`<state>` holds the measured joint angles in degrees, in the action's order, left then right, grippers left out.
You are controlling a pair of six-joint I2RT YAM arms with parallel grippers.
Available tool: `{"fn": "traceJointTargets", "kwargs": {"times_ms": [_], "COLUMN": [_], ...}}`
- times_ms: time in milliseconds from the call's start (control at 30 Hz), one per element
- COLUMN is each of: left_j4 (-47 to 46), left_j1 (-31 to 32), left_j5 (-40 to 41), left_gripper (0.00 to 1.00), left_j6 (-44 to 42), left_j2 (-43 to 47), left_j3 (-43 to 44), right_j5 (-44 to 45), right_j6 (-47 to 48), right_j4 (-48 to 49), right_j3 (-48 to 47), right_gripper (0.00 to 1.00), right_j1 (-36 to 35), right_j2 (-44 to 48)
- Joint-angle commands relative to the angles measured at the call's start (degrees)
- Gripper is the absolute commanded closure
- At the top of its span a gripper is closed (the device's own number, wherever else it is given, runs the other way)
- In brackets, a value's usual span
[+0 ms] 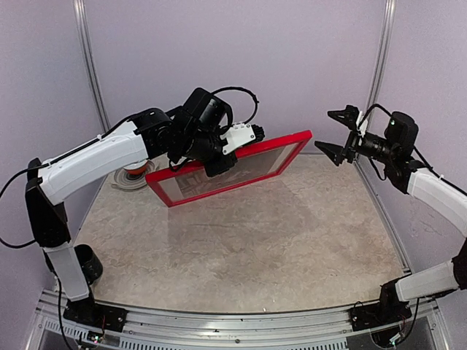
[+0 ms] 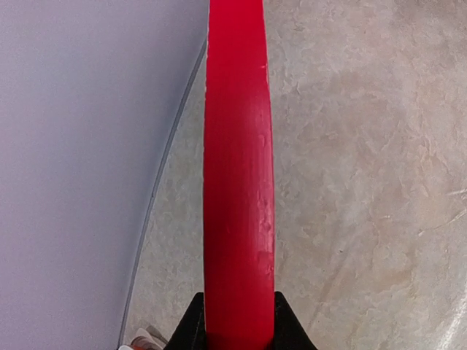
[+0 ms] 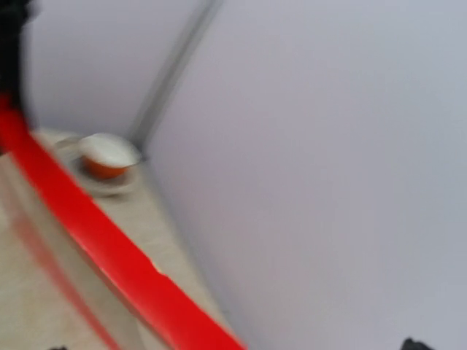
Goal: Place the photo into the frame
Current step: Turn over the photo frame.
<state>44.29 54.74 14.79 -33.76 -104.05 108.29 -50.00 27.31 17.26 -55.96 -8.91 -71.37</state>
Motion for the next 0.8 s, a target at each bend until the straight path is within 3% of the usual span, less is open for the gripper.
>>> {"fn": "traceJointTargets", "kwargs": {"times_ms": [0, 400, 600, 767], "left_j4": [-6.9, -8.0, -12.6, -14.5], "left_j1": [-1.2, -5.3, -11.8, -15.6], "left_j5": [-5.7, -7.0, -14.1, -15.6], "left_gripper": [1.0, 1.0, 1.0, 1.0], "left_j6": [11.3, 28.7, 40.5, 46.7], "left_j2": [-0.2, -3.8, -0.9, 0.7], "left_j3": [7.0, 18.3, 14.5, 10.2], "right_j5": [14.6, 18.4, 19.8, 18.5], "right_j6": [-15.3, -21.8, -25.5, -27.1], "right_j4": [5.4, 3.7, 1.9, 2.6], "right_j3": [-0.5, -0.5, -0.4, 1.5], "right_gripper": [0.01, 0.01, 0.01, 0.01], "right_j1": [0.4, 0.5, 0.5, 0.5], "right_j2": [1.6, 2.5, 1.4, 0.9]}}
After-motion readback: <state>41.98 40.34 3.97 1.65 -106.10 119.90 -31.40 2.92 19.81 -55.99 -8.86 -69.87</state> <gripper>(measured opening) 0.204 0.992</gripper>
